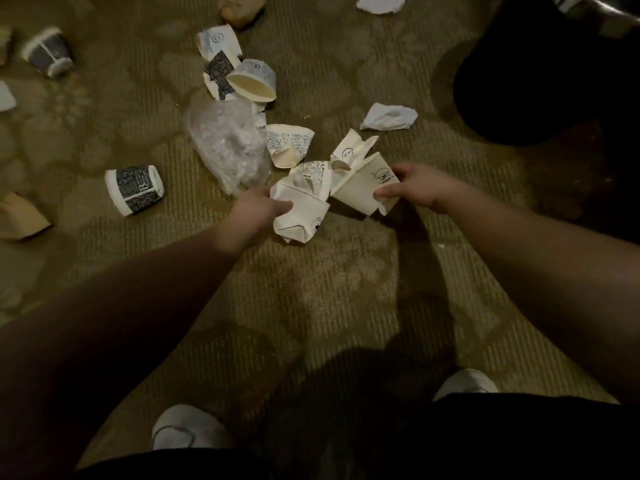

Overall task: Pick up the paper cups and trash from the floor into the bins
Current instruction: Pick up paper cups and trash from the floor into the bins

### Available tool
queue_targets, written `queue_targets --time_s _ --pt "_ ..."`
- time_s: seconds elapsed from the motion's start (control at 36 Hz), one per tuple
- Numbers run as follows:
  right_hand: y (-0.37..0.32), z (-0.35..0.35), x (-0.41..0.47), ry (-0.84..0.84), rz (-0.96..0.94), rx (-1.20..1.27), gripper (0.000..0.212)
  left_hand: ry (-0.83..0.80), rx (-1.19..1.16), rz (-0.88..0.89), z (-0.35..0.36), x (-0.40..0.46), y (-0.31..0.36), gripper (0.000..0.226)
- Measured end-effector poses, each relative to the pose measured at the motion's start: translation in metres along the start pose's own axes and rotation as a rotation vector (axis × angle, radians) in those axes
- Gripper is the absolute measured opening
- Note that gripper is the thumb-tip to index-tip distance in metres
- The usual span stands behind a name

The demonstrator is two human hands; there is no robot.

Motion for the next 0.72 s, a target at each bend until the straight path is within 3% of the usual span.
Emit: queue_targets --time_s 0.11,0.33,0.5,0.64,0.72 --pt "-0.007 0.016 0.009 0.0 -0.022 0.038 0.049 0.0 -0.1 -0.019 -0.016 -0.008 -0.017 0.023" --pt "-0.009 0.027 0.013 0.06 -0.039 0.106 0.045 -0.019 -0.291 -0.041 -0.028 -0.02 -0.018 0.025" --pt "-0.02 0.006 -0.005 0.042 -0.067 0.19 0.042 -0.035 -0.311 0.015 -0.033 -0.022 0.023 0.027" --pt "-0.042 -0.042 -0.044 0.112 -0.137 0.201 0.048 -0.111 -0.262 0.132 -0.027 -0.029 0.086 0.025" --pt "-0.06 -0.07 -0.07 0.191 -0.201 0.26 0.039 -0.151 -0.275 0.196 -0.027 -0.038 0.126 0.03"
Point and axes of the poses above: each hand's wrist, its own x-axis towards the middle knuckle, its own z-axis out of the palm, y = z × x, the point moved 1 cm from there along x, towards the middle knuckle, and after that the axes turned 14 degrees about x, right-handed, at the moved point
